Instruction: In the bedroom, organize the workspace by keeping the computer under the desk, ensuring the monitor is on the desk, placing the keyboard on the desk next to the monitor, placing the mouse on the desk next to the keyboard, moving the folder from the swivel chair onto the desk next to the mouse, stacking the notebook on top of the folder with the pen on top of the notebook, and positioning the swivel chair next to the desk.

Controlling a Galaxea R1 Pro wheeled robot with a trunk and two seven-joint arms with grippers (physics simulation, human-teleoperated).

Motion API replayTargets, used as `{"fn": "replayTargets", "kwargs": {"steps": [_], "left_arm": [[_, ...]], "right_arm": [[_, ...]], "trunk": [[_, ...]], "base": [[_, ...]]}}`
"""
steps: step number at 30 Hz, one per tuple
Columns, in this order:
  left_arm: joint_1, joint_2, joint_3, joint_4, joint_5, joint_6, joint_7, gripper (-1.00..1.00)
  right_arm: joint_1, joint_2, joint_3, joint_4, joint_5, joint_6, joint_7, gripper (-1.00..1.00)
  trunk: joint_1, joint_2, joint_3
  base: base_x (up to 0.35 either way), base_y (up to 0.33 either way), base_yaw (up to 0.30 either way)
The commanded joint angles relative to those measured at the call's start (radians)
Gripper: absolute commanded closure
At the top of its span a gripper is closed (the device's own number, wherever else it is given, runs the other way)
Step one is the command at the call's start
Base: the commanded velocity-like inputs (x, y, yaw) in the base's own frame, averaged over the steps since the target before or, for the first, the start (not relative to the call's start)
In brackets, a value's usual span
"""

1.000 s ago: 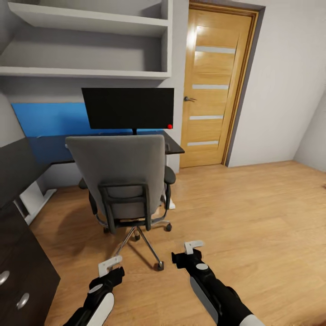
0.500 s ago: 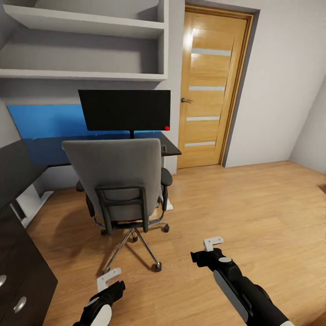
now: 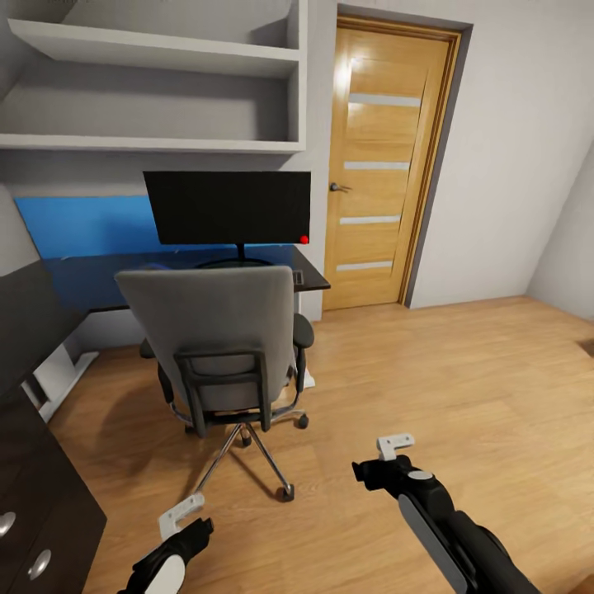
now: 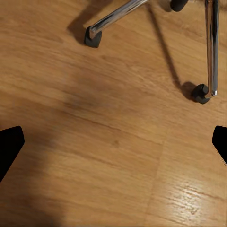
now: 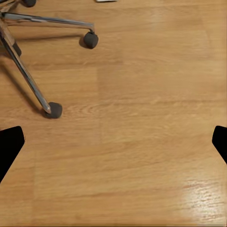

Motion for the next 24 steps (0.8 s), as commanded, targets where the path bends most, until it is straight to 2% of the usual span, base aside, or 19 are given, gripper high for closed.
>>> {"fn": "replayTargets", "kwargs": {"steps": [1, 6, 11, 19, 24], "left_arm": [[0.000, 0.001, 0.007, -0.001, 0.005, 0.002, 0.007, -1.00], [0.004, 0.003, 0.058, 0.011, 0.007, 0.004, 0.006, -1.00], [0.005, 0.003, 0.078, 0.023, 0.007, 0.004, 0.004, -1.00], [0.006, 0.001, 0.106, 0.071, 0.007, 0.004, -0.057, -1.00], [0.006, -0.002, 0.128, 0.082, 0.005, 0.005, -0.073, -1.00]], "right_arm": [[0.008, -0.001, 0.003, -0.010, -0.010, 0.002, -0.010, -1.00], [0.045, -0.003, 0.001, -0.046, -0.009, 0.000, -0.009, -1.00], [0.056, -0.003, 0.000, -0.060, -0.009, 0.002, -0.009, -1.00], [0.066, -0.001, 0.002, -0.088, -0.005, 0.006, -0.014, -1.00], [0.067, 0.000, 0.003, -0.097, -0.001, 0.008, -0.018, -1.00]], "trunk": [[-0.004, 0.007, 0.002], [-0.023, 0.042, 0.018], [-0.042, 0.077, 0.034], [-0.073, 0.133, 0.059], [-0.092, 0.168, 0.074]], "base": [[0.000, 0.000, 0.000], [0.000, 0.000, 0.000], [0.000, 0.000, 0.000], [0.000, 0.000, 0.000], [0.000, 0.000, 0.000]]}}
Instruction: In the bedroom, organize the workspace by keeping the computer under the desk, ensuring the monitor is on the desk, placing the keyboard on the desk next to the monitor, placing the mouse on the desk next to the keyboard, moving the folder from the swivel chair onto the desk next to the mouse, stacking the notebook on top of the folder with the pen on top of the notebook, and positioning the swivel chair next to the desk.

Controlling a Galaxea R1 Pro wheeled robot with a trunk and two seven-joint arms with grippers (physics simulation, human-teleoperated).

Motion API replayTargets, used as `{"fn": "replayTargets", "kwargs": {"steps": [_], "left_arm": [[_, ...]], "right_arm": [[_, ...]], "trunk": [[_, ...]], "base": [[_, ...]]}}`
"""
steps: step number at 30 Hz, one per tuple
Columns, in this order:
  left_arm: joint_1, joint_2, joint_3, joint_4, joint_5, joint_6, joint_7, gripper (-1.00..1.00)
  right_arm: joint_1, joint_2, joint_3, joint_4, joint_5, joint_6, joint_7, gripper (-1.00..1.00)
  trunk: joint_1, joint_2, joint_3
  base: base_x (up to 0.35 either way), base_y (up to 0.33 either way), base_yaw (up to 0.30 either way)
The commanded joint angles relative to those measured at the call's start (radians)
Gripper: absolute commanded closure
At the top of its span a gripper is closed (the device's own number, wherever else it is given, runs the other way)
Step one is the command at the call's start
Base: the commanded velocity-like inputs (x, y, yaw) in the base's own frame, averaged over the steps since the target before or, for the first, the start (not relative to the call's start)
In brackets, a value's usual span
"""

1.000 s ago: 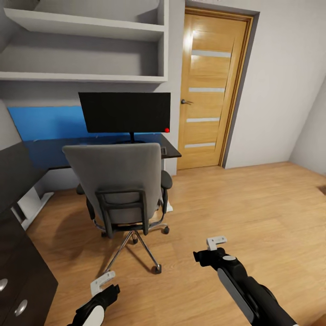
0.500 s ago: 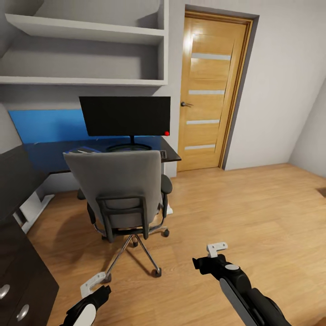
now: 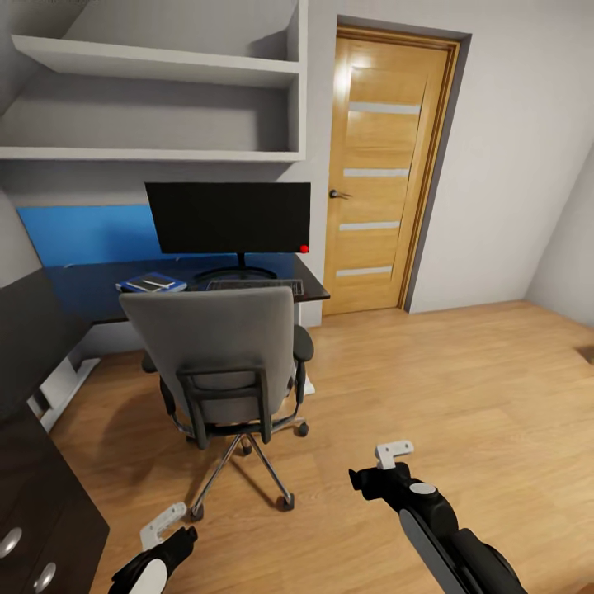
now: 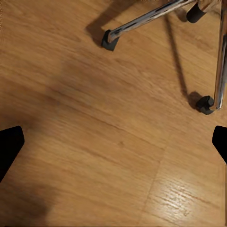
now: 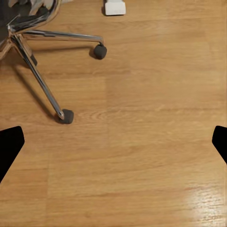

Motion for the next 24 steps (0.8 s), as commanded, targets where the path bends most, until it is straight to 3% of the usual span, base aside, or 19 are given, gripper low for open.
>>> {"fn": "replayTargets", "kwargs": {"steps": [1, 9, 15, 24], "left_arm": [[-0.001, 0.001, -0.001, -0.001, 0.005, 0.002, 0.006, -1.00], [-0.001, -0.002, 0.007, 0.006, 0.005, 0.002, 0.000, -1.00], [-0.001, -0.001, 0.008, 0.008, 0.004, 0.002, 0.000, -1.00], [-0.001, 0.000, 0.010, 0.016, 0.003, 0.001, 0.001, -1.00]], "right_arm": [[-0.001, -0.001, 0.003, -0.002, -0.010, 0.002, -0.011, -1.00], [-0.002, -0.002, 0.001, -0.049, -0.012, 0.007, -0.010, -1.00], [-0.002, 0.004, -0.002, -0.135, -0.016, 0.080, -0.009, -1.00], [-0.002, 0.002, -0.003, -0.155, -0.016, 0.102, -0.011, -1.00]], "trunk": [[-0.004, 0.007, 0.002], [-0.035, 0.063, 0.027], [-0.058, 0.105, 0.046], [-0.092, 0.168, 0.074]], "base": [[0.000, 0.000, 0.000], [0.000, 0.000, 0.000], [0.000, 0.000, 0.000], [0.000, 0.000, 0.000]]}}
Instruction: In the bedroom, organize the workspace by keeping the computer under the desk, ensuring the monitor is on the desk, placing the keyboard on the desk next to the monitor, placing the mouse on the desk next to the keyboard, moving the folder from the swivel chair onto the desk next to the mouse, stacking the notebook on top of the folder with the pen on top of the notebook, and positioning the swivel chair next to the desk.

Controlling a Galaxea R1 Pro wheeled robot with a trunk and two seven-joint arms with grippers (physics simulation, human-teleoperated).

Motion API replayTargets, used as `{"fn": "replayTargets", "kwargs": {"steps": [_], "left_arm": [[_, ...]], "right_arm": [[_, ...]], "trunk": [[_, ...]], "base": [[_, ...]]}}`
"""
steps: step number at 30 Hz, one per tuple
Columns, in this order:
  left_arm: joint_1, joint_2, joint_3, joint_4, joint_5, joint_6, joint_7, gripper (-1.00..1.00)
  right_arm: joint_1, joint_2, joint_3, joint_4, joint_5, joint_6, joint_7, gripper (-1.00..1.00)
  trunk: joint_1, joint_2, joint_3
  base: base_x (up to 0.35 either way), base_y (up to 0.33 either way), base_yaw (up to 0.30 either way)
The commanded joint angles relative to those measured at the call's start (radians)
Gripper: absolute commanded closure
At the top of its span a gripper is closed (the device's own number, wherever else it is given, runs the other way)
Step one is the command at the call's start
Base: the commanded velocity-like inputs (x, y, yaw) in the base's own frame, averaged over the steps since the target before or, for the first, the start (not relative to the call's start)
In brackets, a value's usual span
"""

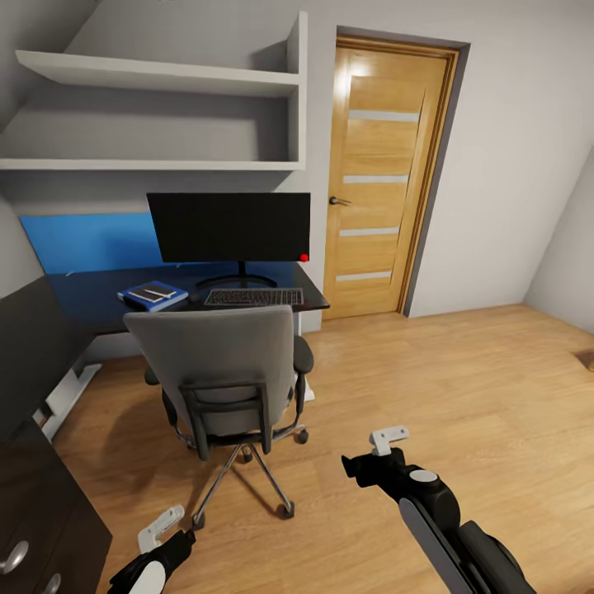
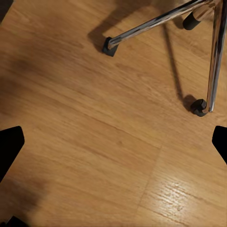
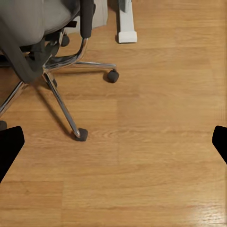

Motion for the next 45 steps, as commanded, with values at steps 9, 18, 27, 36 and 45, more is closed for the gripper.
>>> {"fn": "replayTargets", "kwargs": {"steps": [9, 18, 27, 36, 45], "left_arm": [[-0.003, -0.001, -0.007, 0.035, 0.005, 0.002, 0.005, -1.00], [-0.004, -0.003, -0.008, 0.040, 0.004, 0.002, 0.005, -1.00], [-0.005, -0.006, -0.013, 0.041, 0.003, 0.004, 0.001, -1.00], [-0.008, -0.003, -0.015, 0.035, 0.004, 0.073, -0.102, -1.00], [-0.008, -0.003, -0.016, 0.035, 0.003, 0.078, -0.114, -1.00]], "right_arm": [[0.000, -0.007, 0.003, 0.001, -0.009, 0.003, -0.004, -1.00], [0.001, -0.053, 0.005, 0.000, -0.010, 0.002, -0.001, -1.00], [0.009, -0.070, 0.007, 0.007, -0.014, 0.003, 0.000, -1.00], [0.049, -0.070, 0.008, 0.012, -0.016, 0.003, -0.001, -1.00], [0.054, -0.070, 0.008, 0.013, -0.016, 0.003, 0.000, -1.00]], "trunk": [[-0.035, 0.063, 0.027], [-0.069, 0.126, 0.055], [-0.104, 0.189, 0.084], [-0.111, 0.203, 0.090], [-0.111, 0.203, 0.090]], "base": [[0.000, 0.000, 0.000], [0.000, 0.000, 0.000], [0.000, 0.000, 0.000], [0.000, 0.000, 0.000], [0.000, 0.000, 0.000]]}}
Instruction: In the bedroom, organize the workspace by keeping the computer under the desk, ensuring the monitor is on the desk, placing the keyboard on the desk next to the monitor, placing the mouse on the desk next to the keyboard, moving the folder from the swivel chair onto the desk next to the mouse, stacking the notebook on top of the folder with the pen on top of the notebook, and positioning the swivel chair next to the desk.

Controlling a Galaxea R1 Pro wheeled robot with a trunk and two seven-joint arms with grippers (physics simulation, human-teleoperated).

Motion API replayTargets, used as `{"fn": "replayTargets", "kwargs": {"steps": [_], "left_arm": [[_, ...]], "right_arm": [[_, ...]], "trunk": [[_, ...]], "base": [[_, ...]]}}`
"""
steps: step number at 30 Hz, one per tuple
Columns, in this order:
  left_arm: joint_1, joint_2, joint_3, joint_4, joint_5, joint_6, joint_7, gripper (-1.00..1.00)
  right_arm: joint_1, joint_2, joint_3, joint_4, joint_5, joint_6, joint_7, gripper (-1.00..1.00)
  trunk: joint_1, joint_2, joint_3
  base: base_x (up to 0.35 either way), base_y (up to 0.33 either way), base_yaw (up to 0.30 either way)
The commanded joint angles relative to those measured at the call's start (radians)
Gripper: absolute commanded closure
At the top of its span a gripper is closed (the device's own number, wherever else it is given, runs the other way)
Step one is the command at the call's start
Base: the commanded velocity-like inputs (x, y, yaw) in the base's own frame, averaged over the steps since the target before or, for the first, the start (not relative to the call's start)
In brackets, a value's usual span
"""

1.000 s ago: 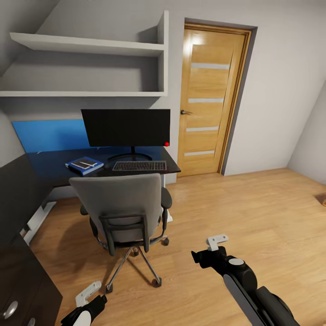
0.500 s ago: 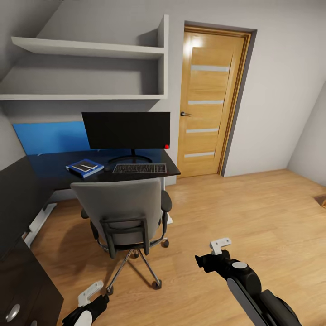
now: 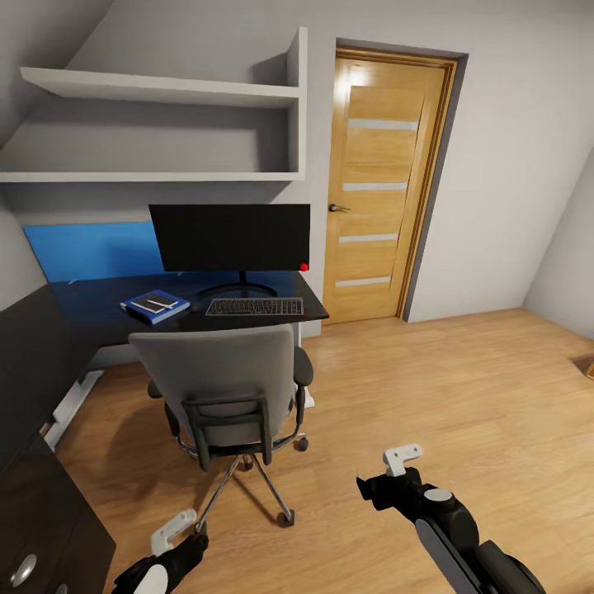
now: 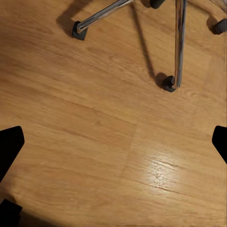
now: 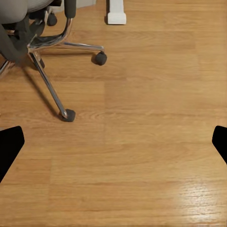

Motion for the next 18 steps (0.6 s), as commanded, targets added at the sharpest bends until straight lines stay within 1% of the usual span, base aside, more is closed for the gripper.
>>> {"fn": "replayTargets", "kwargs": {"steps": [1, 4, 9, 18], "left_arm": [[0.000, 0.000, -0.005, -0.002, 0.006, 0.005, 0.000, -1.00], [0.000, -0.003, -0.006, 0.000, 0.003, 0.013, -0.020, -1.00], [0.000, -0.006, -0.007, 0.001, 0.001, 0.019, -0.038, -1.00], [0.000, -0.006, -0.006, -0.004, 0.001, 0.021, -0.045, -1.00]], "right_arm": [[0.004, 0.000, 0.002, 0.011, -0.010, 0.002, -0.010, -1.00], [0.015, 0.007, 0.008, 0.133, -0.007, -0.011, -0.011, -1.00], [0.033, 0.010, 0.012, 0.230, -0.004, -0.002, -0.013, -1.00], [0.038, 0.012, 0.014, 0.259, -0.003, 0.002, -0.013, -1.00]], "trunk": [[0.000, -0.001, -0.001], [0.000, -0.001, -0.001], [0.000, -0.001, -0.001], [0.000, -0.001, -0.001]], "base": [[0.000, 0.000, 0.000], [0.000, 0.000, 0.000], [0.000, 0.000, 0.000], [0.000, 0.000, 0.000]]}}
